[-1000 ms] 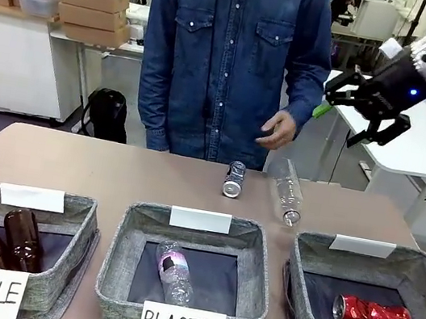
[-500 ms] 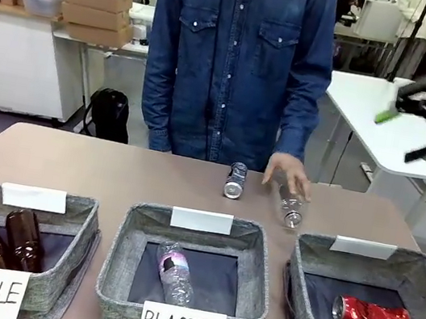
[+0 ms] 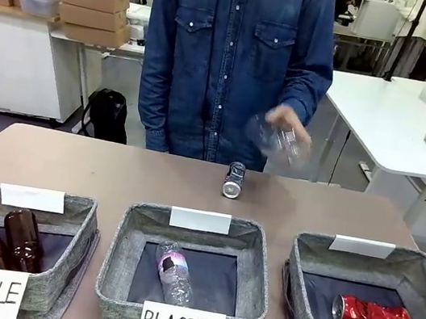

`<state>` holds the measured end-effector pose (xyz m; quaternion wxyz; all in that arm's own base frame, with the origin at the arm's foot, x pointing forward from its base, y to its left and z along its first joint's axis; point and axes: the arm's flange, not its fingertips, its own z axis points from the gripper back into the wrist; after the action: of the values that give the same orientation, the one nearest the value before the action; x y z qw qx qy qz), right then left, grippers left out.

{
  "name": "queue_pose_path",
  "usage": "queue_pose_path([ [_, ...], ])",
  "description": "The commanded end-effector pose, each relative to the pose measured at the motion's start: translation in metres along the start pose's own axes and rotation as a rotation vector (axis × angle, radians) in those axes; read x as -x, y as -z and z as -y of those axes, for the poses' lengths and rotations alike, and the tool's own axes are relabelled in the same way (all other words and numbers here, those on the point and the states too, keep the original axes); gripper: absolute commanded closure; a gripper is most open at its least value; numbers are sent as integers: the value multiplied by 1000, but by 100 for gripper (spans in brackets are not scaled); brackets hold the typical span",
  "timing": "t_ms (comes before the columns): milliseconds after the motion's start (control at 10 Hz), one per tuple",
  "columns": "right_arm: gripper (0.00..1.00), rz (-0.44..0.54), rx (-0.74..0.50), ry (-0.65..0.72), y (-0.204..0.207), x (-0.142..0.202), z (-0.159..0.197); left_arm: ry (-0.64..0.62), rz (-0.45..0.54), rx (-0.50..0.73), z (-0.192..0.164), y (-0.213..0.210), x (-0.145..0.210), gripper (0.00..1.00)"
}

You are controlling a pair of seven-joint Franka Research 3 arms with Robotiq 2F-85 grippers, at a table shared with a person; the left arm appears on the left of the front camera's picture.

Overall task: Sort the can waste into the basket.
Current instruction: Pick up the can waste from the table and place it in the right Fabric basket.

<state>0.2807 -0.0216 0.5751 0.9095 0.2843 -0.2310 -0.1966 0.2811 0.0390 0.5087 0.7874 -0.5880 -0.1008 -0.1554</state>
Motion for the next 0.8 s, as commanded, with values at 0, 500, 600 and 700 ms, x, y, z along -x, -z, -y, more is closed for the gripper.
queue_pose_path([
  [0,0,-32,78,-49,39,-3,-19,-6,-3,4,2,0,1,0],
  [500,0,-158,147,-178,150,-66,-110,-6,-3,4,2,0,1,0],
  [600,0,-174,126,-184,142,-63,-101,-6,-3,4,2,0,1,0],
  [700,0,-201,113,-175,126,-57,-83,-6,-3,4,2,0,1,0],
])
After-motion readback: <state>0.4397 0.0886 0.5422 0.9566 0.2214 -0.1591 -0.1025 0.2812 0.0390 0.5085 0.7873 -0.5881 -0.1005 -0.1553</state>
